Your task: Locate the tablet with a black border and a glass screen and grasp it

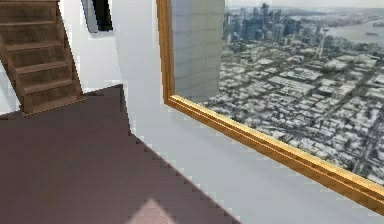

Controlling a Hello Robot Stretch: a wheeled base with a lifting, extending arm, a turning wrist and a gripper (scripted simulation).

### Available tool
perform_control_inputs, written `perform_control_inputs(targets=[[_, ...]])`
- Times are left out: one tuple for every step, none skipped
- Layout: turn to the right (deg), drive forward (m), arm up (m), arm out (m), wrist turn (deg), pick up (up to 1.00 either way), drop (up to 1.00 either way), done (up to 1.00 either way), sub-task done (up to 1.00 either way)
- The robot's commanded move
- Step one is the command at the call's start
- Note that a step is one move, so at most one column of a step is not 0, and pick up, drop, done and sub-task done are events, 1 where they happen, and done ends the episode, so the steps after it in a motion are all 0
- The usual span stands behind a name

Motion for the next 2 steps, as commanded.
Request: perform_control_inputs(targets=[[0.0, 0.0, 0.0, 0.0, 12.0, 0.0, 0.0, 0.0, 0.0], [0.0, 0.0, -0.14, 0.0, 0.0, 0.0, 0.0, 0.0, 0.0]])
